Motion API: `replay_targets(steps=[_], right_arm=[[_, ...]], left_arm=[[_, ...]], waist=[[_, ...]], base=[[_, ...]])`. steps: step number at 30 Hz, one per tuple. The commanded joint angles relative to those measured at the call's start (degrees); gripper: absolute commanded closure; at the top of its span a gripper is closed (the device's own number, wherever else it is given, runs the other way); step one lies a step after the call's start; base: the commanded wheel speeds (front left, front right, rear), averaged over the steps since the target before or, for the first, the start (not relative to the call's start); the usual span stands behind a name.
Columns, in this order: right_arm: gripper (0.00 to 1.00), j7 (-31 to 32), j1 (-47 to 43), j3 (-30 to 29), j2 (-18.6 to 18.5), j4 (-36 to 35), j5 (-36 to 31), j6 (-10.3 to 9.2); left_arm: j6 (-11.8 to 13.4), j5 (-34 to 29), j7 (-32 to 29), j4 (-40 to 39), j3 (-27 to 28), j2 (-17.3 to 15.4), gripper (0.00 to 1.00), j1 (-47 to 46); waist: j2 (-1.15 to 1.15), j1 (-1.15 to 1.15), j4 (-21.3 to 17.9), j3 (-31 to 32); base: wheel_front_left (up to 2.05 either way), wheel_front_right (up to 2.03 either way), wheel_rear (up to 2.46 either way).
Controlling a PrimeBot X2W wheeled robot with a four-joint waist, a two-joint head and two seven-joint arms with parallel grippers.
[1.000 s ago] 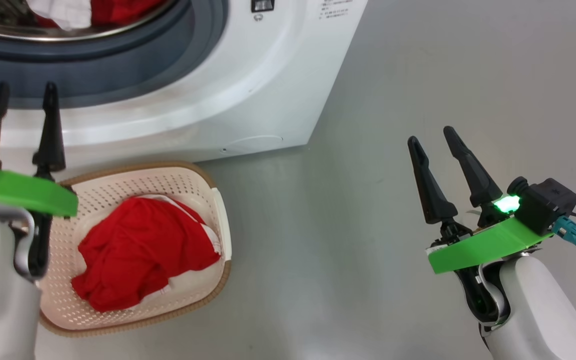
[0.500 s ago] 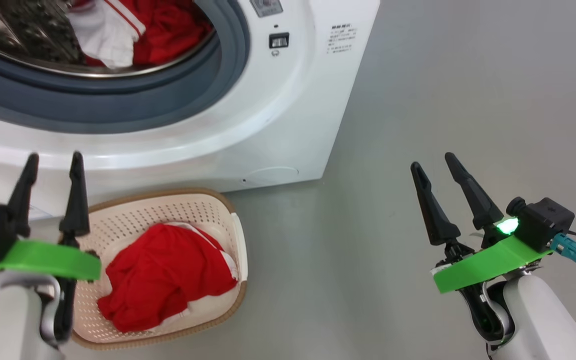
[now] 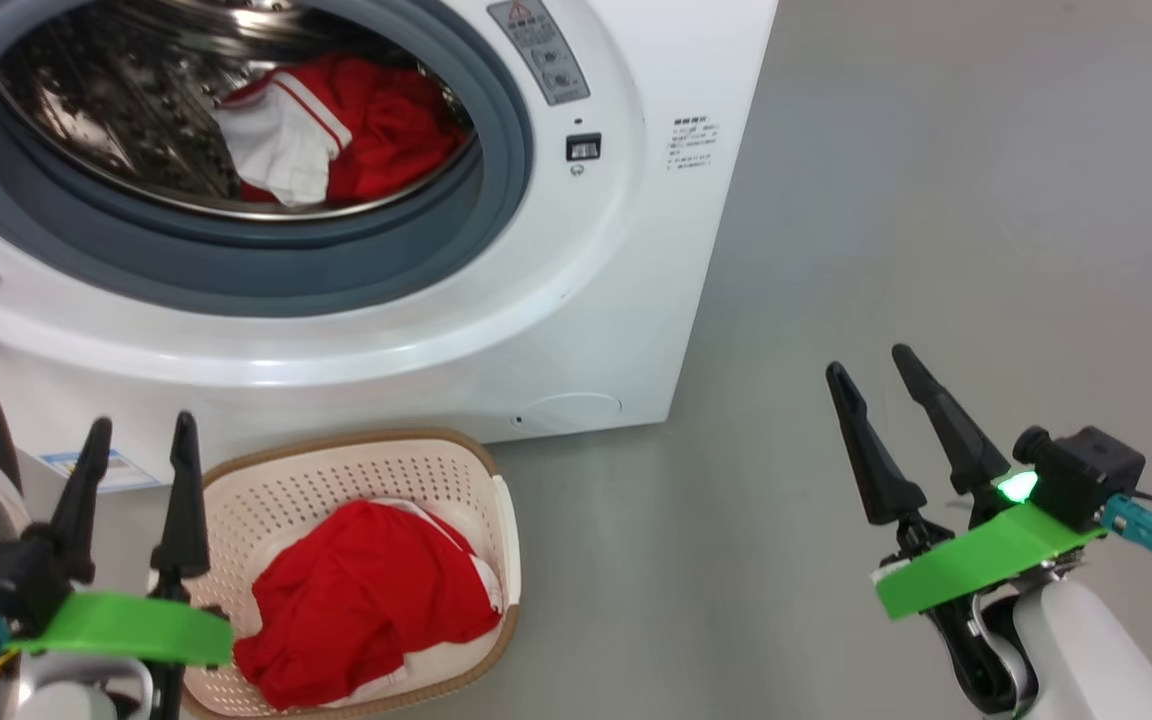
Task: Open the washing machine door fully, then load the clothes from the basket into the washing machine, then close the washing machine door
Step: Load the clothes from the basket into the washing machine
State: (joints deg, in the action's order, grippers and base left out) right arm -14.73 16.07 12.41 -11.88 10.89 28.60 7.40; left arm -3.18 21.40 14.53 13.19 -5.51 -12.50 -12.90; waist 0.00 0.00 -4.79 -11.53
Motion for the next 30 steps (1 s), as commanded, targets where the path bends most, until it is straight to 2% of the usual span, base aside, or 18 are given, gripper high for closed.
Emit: replay_targets(steps=[1,14,30], right_arm=[[0.00,-0.27,-1.61,1.35,-0.49,-1.10,0.46,0.09],[0.00,-0.27,-4.11,1.53,-2.09,-1.19,1.03,0.09],[0.00,-0.27,-5.15,1.25,-3.17,-1.34,1.01,0.09]], left_arm=[[0.81,-0.25,0.47,-2.00,2.49,-1.27,0.00,0.61],[2.59,-1.02,0.47,-8.12,3.88,0.50,0.00,9.28],[2.46,-1.56,0.47,-9.86,4.31,2.19,0.00,11.37]], waist=[[0.00,0.00,0.45,1.50],[0.00,0.00,1.05,5.38],[0.00,0.00,1.50,6.46]], base=[[0.00,0.00,0.00],[0.00,0.00,0.00],[0.00,0.00,0.00]])
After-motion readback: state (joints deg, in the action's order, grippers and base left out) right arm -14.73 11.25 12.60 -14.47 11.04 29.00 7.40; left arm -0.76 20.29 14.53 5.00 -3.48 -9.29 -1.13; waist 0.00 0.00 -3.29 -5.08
